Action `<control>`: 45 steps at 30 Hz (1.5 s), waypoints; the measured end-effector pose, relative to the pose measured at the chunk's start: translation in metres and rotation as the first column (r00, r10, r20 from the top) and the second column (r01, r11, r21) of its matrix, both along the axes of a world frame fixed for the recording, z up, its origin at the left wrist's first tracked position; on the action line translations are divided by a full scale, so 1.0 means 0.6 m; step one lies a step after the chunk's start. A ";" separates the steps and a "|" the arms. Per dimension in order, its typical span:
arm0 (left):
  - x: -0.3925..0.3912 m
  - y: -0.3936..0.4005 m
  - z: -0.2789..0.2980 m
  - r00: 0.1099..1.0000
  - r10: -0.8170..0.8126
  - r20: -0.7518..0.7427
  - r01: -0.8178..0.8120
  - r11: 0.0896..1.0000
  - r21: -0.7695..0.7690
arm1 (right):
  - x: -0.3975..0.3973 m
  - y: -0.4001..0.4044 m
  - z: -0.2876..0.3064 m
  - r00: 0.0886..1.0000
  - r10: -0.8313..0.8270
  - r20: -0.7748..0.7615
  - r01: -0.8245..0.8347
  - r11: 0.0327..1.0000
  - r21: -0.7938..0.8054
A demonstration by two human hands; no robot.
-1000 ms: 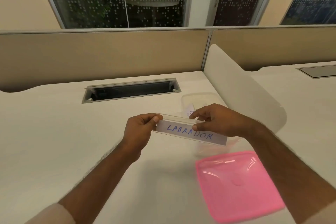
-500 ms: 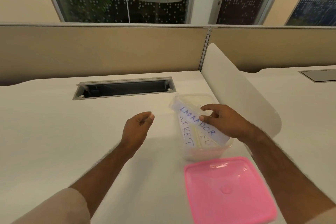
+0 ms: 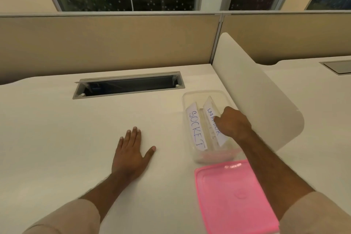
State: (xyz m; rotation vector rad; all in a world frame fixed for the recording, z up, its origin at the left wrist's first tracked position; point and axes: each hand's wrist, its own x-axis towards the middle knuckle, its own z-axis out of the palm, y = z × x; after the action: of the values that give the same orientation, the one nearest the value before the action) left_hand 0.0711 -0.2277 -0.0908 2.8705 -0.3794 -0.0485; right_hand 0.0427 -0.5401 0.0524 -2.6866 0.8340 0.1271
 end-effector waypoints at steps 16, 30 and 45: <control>-0.001 0.000 -0.003 1.000 -0.004 0.031 0.004 1.000 -0.013 | 0.007 0.017 -0.078 0.994 -0.057 -0.089 0.058 0.998 0.007; -0.021 0.030 0.025 1.000 0.010 -0.001 -0.010 0.980 -0.196 | -0.046 0.140 0.005 0.828 0.353 0.436 -0.248 0.928 -0.279; -0.086 0.464 0.146 0.921 0.348 0.175 -0.296 0.917 -0.266 | 0.010 0.577 -0.055 0.651 0.674 0.349 -0.707 0.705 -0.043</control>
State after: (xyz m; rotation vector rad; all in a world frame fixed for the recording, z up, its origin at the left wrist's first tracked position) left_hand 0.0193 0.0504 -0.0034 2.6665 0.0574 0.3527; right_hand 0.0489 -0.1938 0.0193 -2.6612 -0.3401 -0.1265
